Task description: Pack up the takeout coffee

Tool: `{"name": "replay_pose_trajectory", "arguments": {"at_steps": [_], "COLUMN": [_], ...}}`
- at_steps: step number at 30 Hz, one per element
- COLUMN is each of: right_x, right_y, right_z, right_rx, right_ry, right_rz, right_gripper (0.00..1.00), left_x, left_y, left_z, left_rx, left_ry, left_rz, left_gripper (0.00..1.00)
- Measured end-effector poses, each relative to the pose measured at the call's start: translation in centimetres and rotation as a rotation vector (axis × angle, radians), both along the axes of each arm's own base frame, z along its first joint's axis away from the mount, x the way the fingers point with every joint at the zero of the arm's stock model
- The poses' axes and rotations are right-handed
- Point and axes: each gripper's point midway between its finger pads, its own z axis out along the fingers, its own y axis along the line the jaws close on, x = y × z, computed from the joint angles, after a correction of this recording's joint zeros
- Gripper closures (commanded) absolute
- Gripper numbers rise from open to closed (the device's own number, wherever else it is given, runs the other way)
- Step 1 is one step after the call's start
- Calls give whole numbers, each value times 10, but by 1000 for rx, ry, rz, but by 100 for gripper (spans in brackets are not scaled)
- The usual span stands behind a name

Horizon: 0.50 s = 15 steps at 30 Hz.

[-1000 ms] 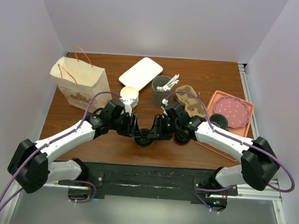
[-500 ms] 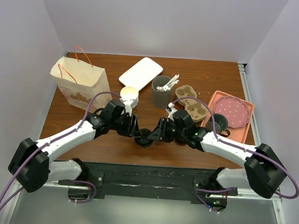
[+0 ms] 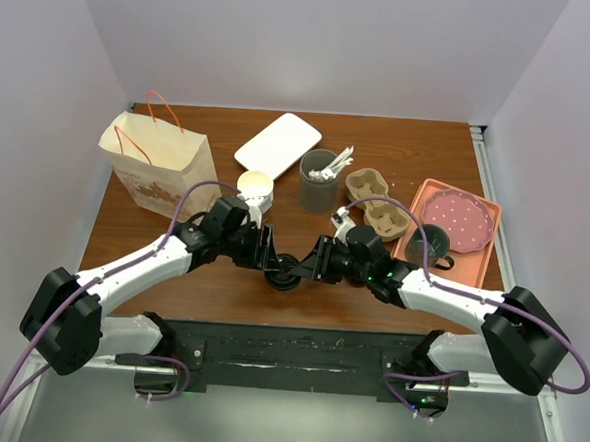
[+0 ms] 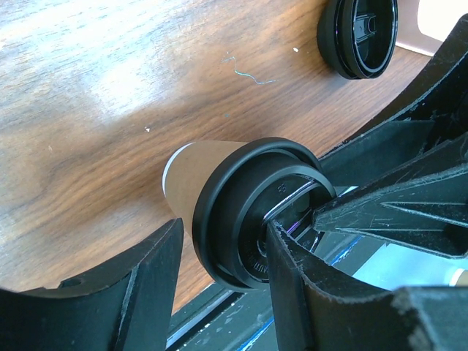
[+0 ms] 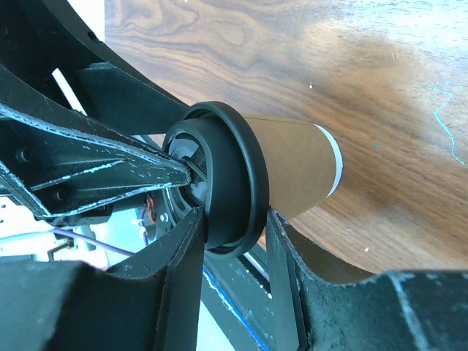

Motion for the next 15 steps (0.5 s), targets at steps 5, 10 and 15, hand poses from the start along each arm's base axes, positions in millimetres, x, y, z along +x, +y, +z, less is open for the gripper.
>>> {"name": "replay_pose_trajectory", "arguments": {"at_steps": [5,10,15], "right_x": [1,3,4], "right_y": [-1,-7,-11], "right_z": [8,12,19], "right_rx": [-5,-103,-178], "right_ry": [-11,3,26], "right_rz": [-3,-8,13], "right_gripper": [49,41,39], "left_x": [1,1,1], "left_y": [0,-1,0], "left_z": [2,3,3], "left_rx": [3,11,17], "left_ry": [6,10,11], "left_rz": [2,3,6], "left_gripper": [47,46,47]}}
